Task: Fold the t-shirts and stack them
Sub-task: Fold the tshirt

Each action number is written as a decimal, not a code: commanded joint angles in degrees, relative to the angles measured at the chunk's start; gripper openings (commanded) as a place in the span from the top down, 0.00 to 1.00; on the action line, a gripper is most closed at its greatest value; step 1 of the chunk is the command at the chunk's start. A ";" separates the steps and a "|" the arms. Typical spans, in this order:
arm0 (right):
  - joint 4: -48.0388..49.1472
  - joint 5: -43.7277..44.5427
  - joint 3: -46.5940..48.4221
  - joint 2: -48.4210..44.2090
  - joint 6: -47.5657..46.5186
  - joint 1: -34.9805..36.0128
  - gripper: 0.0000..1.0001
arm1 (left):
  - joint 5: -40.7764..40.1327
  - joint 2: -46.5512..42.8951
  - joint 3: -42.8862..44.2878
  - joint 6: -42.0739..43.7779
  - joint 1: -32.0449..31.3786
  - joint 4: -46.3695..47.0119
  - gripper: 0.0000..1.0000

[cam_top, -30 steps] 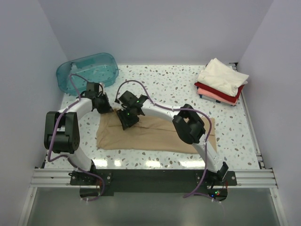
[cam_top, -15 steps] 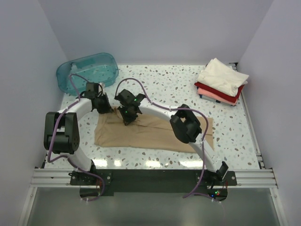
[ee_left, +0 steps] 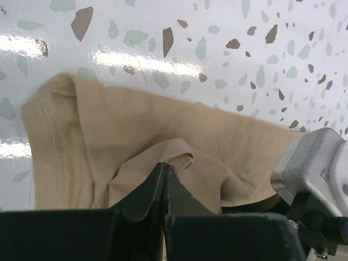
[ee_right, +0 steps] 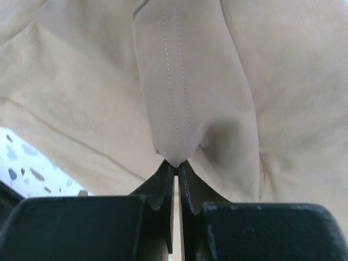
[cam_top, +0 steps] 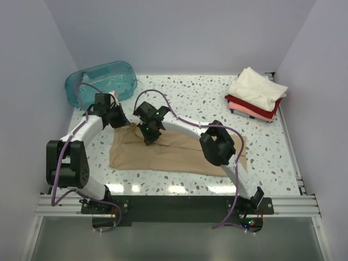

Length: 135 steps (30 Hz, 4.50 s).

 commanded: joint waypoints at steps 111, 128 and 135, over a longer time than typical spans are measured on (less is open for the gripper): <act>-14.31 8.54 -37.95 -28.19 -5.42 -32.95 0.45 | 25.31 46.01 59.88 -6.93 -13.79 -8.35 0.53; -8.15 6.17 -42.70 -22.39 -5.51 -32.95 0.46 | 24.26 38.69 39.92 -0.78 -13.35 -15.73 0.53; -8.15 3.37 -44.01 -22.47 -2.35 -32.87 0.46 | 21.11 44.75 41.15 0.45 -11.69 -15.92 0.53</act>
